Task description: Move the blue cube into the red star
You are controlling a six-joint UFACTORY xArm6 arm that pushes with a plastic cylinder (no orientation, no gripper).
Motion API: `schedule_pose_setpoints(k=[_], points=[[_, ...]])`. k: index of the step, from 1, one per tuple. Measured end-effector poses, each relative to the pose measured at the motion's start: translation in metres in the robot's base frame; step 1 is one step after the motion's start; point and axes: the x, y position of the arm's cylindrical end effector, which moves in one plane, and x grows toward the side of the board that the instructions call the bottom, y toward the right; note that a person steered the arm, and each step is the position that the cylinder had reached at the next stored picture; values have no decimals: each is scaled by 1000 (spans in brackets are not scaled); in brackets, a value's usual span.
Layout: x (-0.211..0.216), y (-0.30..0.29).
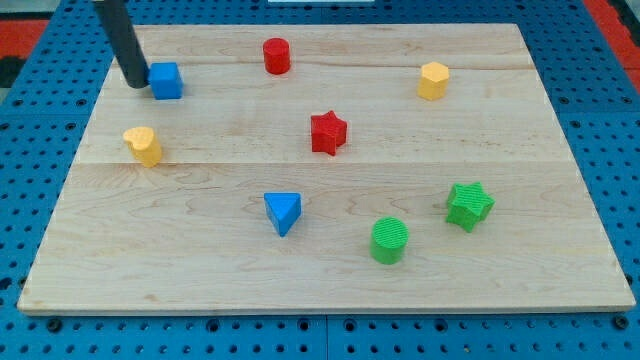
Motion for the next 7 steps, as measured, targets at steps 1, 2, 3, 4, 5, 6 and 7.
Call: schedule_pose_setpoints(k=[1, 2, 3, 4, 5, 6, 7], points=[[-9, 6], [-6, 34], [-15, 68], [2, 109], [51, 160], [48, 158], [41, 110]])
